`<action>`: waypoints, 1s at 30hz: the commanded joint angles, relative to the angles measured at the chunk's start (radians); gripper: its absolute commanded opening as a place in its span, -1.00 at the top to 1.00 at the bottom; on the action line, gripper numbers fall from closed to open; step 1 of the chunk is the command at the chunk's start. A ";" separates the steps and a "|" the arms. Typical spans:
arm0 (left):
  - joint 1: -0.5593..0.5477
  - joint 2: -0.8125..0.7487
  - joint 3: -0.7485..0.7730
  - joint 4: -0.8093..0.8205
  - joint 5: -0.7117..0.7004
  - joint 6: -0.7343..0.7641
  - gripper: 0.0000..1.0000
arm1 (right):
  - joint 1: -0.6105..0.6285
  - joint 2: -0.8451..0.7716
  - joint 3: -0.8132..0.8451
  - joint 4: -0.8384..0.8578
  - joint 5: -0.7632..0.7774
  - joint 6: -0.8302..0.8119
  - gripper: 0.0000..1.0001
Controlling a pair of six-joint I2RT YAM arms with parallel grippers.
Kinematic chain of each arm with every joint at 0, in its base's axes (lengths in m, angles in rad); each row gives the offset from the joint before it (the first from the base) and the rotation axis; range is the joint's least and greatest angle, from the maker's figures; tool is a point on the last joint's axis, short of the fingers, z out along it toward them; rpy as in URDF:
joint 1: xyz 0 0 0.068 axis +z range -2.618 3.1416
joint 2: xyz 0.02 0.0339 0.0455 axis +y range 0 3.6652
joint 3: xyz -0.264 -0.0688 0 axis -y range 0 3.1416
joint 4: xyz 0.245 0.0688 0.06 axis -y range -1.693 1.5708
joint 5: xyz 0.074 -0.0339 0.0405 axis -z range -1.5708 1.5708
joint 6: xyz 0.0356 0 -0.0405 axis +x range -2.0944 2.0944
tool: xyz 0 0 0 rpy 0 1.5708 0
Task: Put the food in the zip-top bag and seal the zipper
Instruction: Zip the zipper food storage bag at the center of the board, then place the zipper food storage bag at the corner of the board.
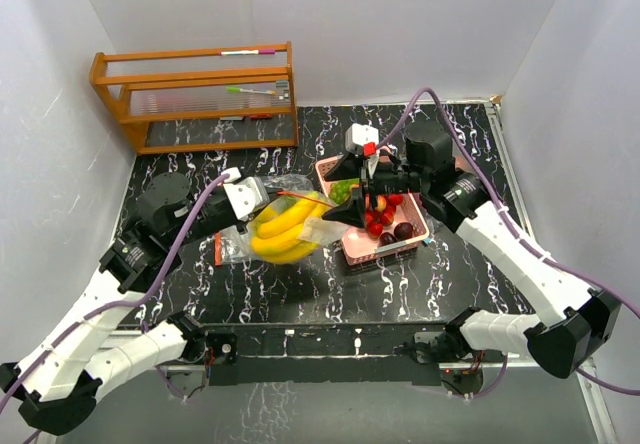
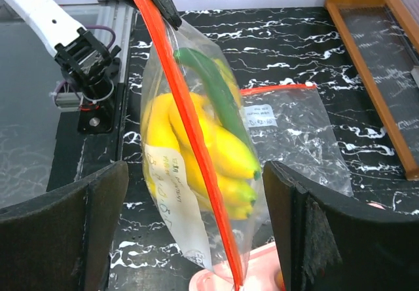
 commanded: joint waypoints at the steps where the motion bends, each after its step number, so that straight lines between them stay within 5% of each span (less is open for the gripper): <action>1: -0.001 -0.004 0.021 0.086 0.039 -0.010 1.00 | 0.003 0.042 0.044 0.074 -0.088 0.013 -0.70; 10: 0.000 0.034 0.021 0.115 0.057 -0.037 1.00 | 0.036 0.073 0.013 0.209 -0.027 0.098 -0.58; 16: 0.000 0.043 0.010 0.141 0.068 -0.045 1.00 | 0.040 0.132 0.048 0.184 -0.087 0.116 -0.16; 24: 0.000 0.040 0.006 0.141 0.053 -0.042 1.00 | 0.042 0.155 0.071 0.144 -0.052 0.142 0.81; 27: -0.001 0.024 -0.007 0.144 0.009 -0.048 1.00 | 0.042 0.163 0.105 0.145 0.045 0.174 0.84; 30: 0.000 -0.021 -0.048 0.158 -0.079 -0.056 0.54 | 0.042 0.171 0.132 0.174 0.156 0.210 0.85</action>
